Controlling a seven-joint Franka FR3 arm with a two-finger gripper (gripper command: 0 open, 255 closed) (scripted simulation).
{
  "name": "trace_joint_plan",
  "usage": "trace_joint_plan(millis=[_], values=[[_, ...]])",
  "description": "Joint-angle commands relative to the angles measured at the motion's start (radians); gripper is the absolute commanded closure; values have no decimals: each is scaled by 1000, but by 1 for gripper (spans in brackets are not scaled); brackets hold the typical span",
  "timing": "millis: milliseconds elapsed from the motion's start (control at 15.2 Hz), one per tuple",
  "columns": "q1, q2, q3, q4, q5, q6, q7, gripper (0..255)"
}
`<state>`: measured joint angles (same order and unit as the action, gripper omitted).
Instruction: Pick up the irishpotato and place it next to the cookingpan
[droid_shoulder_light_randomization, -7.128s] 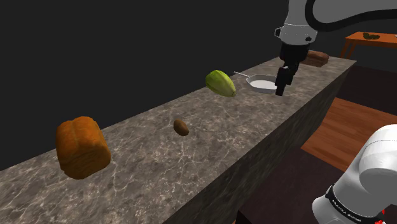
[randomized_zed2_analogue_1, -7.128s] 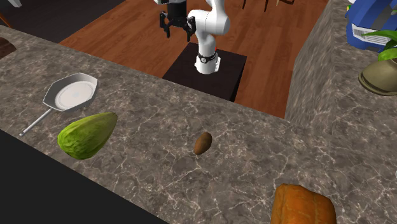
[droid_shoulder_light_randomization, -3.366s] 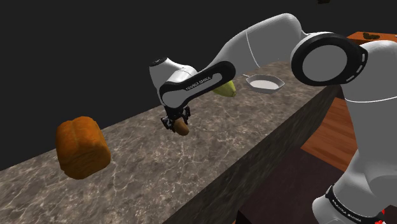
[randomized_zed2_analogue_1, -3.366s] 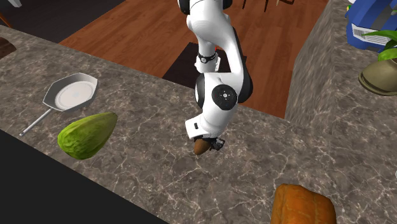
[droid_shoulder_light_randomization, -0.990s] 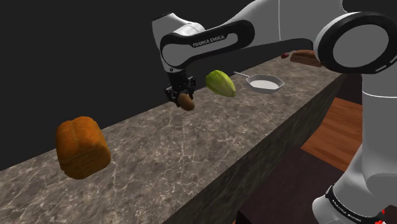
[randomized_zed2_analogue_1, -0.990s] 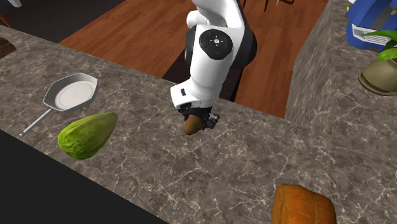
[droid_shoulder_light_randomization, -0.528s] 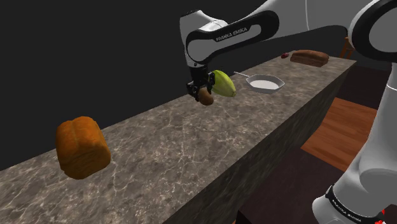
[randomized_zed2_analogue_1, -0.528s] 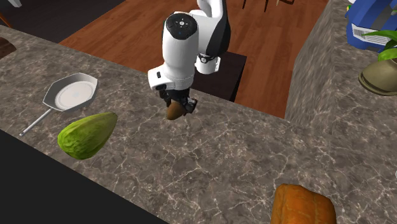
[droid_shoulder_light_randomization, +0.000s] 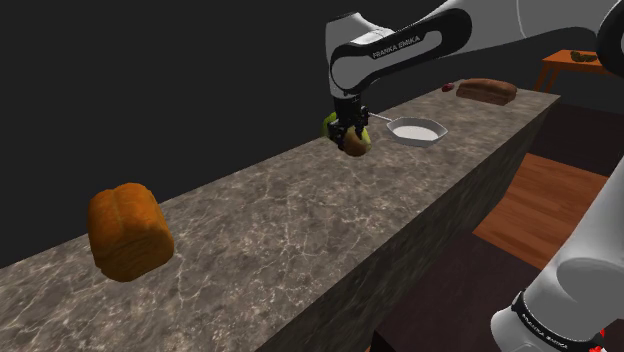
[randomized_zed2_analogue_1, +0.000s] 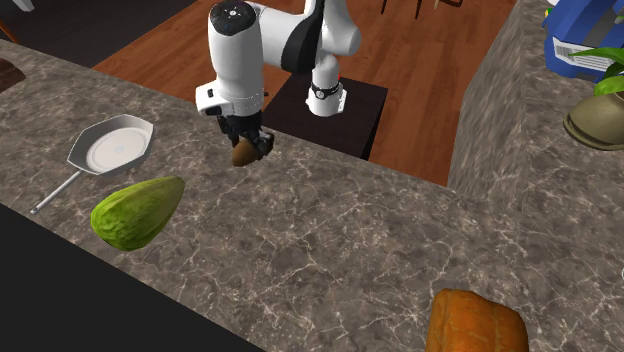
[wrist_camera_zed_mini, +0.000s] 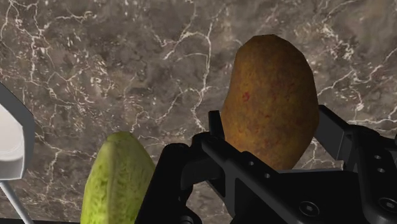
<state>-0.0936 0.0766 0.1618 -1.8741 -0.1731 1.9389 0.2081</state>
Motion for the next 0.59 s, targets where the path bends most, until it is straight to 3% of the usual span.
trace_joint_plan(millis=[0,528], values=[[-22,-27,-18,-38,5,18,-41,255],[-118,-97,-111,-129,13,67,-228,255]])
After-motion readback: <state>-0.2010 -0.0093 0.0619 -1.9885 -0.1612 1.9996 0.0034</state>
